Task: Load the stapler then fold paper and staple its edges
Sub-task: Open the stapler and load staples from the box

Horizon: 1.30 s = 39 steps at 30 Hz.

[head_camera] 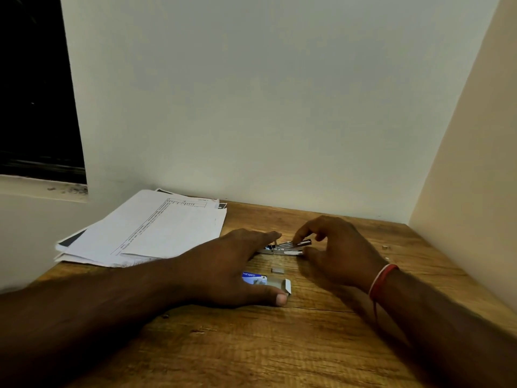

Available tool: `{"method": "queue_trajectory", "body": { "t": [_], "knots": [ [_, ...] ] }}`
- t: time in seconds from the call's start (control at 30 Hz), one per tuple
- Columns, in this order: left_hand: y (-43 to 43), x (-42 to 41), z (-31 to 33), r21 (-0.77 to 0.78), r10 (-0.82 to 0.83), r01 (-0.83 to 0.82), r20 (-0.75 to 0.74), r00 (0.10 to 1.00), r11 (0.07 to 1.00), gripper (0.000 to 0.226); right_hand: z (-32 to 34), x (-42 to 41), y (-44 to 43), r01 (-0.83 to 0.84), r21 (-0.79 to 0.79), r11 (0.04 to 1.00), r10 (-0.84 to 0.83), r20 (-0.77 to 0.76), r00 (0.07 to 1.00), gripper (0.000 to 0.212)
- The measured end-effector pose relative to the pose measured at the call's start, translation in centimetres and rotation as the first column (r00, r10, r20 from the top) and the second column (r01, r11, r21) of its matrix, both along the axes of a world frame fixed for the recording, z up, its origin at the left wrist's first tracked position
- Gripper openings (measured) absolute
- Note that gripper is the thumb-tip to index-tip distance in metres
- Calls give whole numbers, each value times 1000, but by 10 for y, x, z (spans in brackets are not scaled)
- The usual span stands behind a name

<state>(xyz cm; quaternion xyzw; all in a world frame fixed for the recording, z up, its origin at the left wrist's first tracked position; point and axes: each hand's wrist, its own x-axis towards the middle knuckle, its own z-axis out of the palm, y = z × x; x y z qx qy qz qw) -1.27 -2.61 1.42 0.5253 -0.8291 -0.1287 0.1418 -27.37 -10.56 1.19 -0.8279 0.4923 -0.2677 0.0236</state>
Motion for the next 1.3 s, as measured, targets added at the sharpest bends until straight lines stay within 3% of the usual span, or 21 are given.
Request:
{"method": "queue_trajectory", "body": {
  "t": [0.5,0.73,1.13,1.3],
  "knots": [
    [0,1,0,-20,-5,5,-19,1000,1000,117,4,-4,-1,2,75,997,-13,146,989,19],
    [0,0,-4,-54,-1,-7,-153,988,998,116,3,-8,-4,-21,77,997,4,217,976,24],
    [0,-4,-2,-63,-14,8,-86,996,998,111,-2,1,-1,-112,-15,994,112,279,954,18],
    [-1,-6,0,-73,-48,44,-56,997,996,99,-2,3,1,-128,-39,991,134,271,953,17]
  ]
}}
